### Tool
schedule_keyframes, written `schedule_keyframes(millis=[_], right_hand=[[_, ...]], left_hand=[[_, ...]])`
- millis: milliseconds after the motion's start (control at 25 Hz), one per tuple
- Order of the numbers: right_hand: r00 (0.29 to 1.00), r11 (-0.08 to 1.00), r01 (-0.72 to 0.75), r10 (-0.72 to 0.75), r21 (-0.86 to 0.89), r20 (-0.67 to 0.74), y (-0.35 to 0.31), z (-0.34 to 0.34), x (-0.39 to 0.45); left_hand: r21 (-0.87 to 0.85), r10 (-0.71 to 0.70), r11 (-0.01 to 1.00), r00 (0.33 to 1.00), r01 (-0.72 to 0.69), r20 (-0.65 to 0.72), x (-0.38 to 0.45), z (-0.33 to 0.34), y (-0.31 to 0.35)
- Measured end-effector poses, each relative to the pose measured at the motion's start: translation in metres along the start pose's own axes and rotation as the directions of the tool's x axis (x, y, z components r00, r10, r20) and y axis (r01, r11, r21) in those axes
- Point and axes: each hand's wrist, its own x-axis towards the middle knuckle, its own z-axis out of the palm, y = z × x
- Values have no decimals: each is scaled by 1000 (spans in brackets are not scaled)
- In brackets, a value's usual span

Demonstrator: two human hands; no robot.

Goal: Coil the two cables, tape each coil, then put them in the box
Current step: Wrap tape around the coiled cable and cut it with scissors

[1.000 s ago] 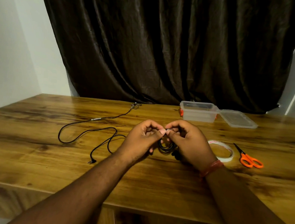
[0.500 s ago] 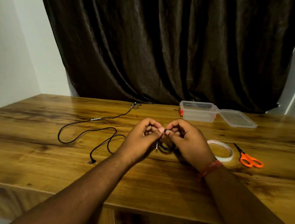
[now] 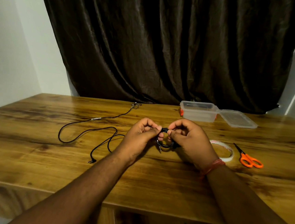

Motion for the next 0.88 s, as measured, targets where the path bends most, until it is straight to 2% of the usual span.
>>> schedule_keyframes(millis=[160,320,400,560,760,880], right_hand=[[999,992,39,-35,-122,33,1,0,0],[994,1000,23,-22,-7,106,-4,2,-3],[996,999,40,-39,-10,80,-4,2,-2],[997,984,67,-73,-163,-31,-1,0,-1],[996,984,88,-81,-156,47,2,2,-1],[994,983,100,-93,-153,51,3,1,1]], left_hand=[[72,2,997,999,-6,53,0,1,-3],[-31,15,999,1000,-14,18,-1,1,1],[-53,16,998,1000,-16,10,-1,1,2],[-34,0,999,1000,1,30,-1,3,1],[74,1,997,994,-9,106,-2,2,-3],[48,32,998,997,-36,71,-1,2,-2]])
